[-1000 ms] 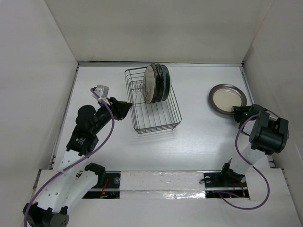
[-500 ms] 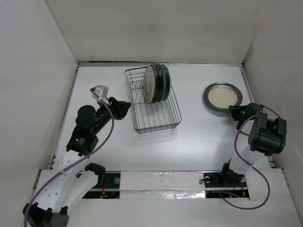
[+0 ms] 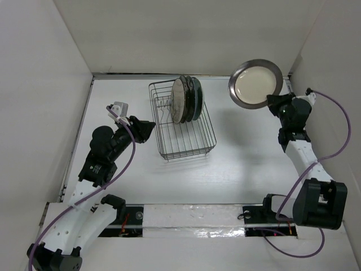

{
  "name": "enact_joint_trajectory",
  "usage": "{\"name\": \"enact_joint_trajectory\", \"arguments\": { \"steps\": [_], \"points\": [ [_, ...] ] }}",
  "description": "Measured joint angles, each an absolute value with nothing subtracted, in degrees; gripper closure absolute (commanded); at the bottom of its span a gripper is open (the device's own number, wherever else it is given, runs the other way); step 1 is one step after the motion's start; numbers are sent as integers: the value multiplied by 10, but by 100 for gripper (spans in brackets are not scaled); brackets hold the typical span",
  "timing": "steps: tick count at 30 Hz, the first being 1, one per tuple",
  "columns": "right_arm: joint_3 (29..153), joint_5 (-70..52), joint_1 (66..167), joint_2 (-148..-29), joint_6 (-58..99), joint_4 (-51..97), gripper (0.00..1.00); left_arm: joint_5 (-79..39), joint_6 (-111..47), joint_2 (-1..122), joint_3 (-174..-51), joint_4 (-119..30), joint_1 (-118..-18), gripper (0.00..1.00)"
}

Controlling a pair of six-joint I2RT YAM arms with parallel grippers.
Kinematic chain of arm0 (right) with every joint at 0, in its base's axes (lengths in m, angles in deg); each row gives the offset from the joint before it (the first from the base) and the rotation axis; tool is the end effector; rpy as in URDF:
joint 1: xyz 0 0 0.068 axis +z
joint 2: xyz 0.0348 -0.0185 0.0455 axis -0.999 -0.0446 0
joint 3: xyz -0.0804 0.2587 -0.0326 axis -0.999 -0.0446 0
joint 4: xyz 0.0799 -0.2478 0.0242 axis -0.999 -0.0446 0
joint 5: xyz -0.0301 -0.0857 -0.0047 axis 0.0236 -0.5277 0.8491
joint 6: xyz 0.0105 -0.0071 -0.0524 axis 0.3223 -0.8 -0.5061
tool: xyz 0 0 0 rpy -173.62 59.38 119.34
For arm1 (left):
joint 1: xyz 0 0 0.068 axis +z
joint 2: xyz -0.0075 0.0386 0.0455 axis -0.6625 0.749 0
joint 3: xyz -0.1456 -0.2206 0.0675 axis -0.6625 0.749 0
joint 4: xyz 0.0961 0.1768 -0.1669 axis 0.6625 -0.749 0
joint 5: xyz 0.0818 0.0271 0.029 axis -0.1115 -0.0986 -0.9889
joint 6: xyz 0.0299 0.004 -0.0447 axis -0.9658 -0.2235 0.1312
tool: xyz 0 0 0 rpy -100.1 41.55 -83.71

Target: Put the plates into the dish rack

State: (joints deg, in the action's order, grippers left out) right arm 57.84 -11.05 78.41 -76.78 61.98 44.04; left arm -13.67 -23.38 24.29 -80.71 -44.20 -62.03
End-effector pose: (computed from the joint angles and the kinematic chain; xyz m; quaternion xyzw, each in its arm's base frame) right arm 0.2795 -0.0409 0.2896 0.3288 0.6714 0.2562 0.6128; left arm 0.1533 -0.0670 0.3522 0.0921 0.6787 -0.3349 0.6471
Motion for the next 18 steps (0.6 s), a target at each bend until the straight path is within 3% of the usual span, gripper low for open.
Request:
{"name": "enact_joint_trajectory", "arguments": {
  "steps": [5,13,18],
  "points": [
    [718,-187,887,-765,539,337,100,-137,-234,242,-807,-443,-620,71],
    [971,-320,1098,-856,413,213,100,-155,-236,226,-808,-448,-620,53],
    [1085,-409,1189,-932,354,152,100,-173,-235,210,-817,-452,-620,51]
  ]
}}
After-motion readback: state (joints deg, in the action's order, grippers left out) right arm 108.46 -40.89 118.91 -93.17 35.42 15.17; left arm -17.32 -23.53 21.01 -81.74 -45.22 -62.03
